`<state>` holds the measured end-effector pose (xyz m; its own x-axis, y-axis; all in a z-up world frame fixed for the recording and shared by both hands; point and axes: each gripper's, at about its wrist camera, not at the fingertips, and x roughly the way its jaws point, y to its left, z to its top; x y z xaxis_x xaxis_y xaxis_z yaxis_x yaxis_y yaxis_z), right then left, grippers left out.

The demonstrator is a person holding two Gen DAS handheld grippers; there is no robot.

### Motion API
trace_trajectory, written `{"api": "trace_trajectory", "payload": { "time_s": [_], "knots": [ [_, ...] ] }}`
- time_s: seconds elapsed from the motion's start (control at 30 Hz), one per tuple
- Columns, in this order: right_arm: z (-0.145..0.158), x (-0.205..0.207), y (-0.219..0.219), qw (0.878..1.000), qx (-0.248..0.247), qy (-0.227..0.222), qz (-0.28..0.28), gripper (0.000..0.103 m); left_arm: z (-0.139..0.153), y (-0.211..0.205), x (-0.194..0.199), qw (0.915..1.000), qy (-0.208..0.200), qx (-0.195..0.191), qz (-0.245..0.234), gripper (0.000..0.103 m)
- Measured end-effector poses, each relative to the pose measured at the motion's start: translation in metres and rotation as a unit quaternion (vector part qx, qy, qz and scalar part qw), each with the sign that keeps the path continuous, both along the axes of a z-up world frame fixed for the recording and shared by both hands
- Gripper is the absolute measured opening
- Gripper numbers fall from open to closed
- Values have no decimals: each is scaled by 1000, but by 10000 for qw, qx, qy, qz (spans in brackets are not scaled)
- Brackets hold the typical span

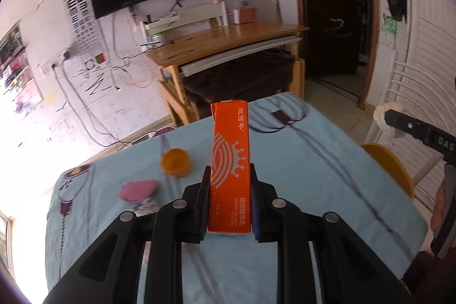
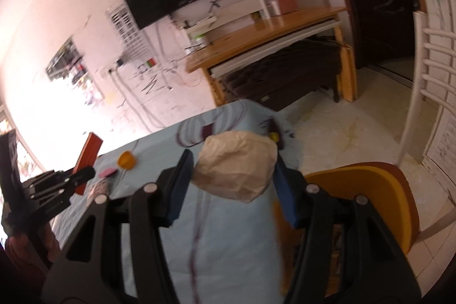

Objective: Collect trash
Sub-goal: 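Carry orange box and white bun to the yellow bin and release both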

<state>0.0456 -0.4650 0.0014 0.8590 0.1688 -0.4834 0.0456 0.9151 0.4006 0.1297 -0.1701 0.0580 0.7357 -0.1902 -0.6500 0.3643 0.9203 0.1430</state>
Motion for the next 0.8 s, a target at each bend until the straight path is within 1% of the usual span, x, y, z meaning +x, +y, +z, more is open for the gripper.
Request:
{"api": "trace_trajectory", "payload": {
  "time_s": [0.1, 0.2, 0.33, 0.37, 0.4, 0.43, 0.47, 0.57, 0.63, 0.8],
  "knots": [
    [-3, -3, -21, 9992, -203, 77, -339, 53, 2, -25, -5, 9996, 120, -131, -234, 18],
    [-12, -5, -40, 9977, -272, 214, -576, 53, 4, -53, -8, 9978, 271, -297, -529, 18],
    [-29, 2, -55, 9944, -463, 623, -723, 55, -1, -91, -14, 9937, 504, -397, -913, 18],
    [-32, 3, -58, 9935, -502, 698, -750, 58, -5, -103, -14, 9923, 600, -405, -1005, 18],
    [-36, 4, -60, 9921, -557, 771, -814, 72, -9, -110, -15, 9915, 659, -391, -1054, 18],
    [-39, 5, -62, 9909, -595, 813, -893, 80, -13, -120, -14, 9904, 737, -360, -1116, 18],
    [-42, 7, -65, 9903, -586, 845, -936, 81, -16, -127, -15, 9899, 770, -327, -1145, 18],
    [-46, 5, -77, 9895, -436, 830, -1096, 81, -26, -150, -13, 9880, 911, -214, -1231, 18],
    [-46, -2, -92, 9880, -248, 707, -1350, 81, -34, -162, -10, 9860, 1057, -164, -1279, 18],
    [-42, -24, -129, 9805, 285, 410, -1901, 81, -43, -190, 1, 9823, 1339, -238, -1291, 19]
  ]
}}
